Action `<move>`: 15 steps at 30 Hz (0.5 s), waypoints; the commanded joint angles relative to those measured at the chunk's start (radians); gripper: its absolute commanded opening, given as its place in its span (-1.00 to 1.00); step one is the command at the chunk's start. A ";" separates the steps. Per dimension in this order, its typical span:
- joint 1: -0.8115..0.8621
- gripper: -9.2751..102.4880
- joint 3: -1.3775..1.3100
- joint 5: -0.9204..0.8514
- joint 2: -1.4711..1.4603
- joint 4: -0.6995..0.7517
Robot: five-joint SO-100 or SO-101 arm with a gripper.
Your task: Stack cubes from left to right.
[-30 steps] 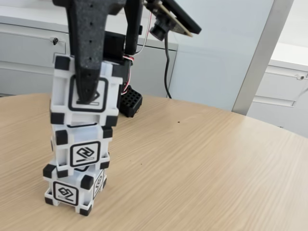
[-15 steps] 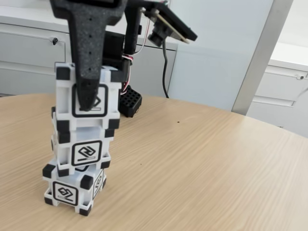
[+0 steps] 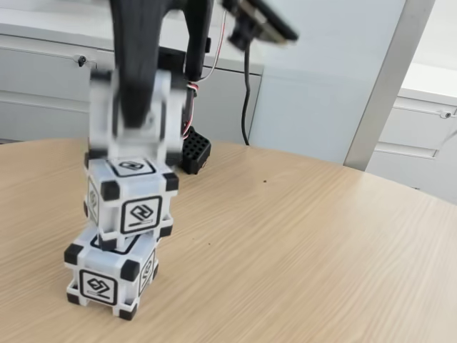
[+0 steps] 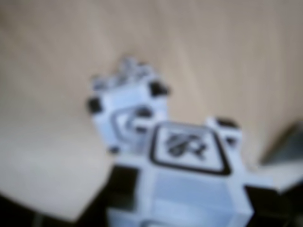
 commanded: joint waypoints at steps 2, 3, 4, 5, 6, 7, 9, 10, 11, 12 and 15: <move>0.005 -0.58 -0.005 0.005 0.117 0.009; 0.005 -0.58 -0.005 0.005 0.117 0.009; 0.005 -0.58 -0.005 0.005 0.118 0.009; 0.005 -0.58 -0.005 0.006 0.118 0.009; 0.005 -0.58 -0.005 0.006 0.118 0.009; 0.005 -0.58 -0.005 0.003 0.118 0.009; 0.005 -0.58 -0.003 -0.002 0.118 0.009; 0.005 -0.58 -0.002 -0.006 0.117 0.009; 0.005 -0.58 -0.002 -0.011 0.117 0.009; 0.005 -0.58 -0.002 -0.015 0.117 0.009; 0.006 -0.58 0.012 -0.025 0.117 0.009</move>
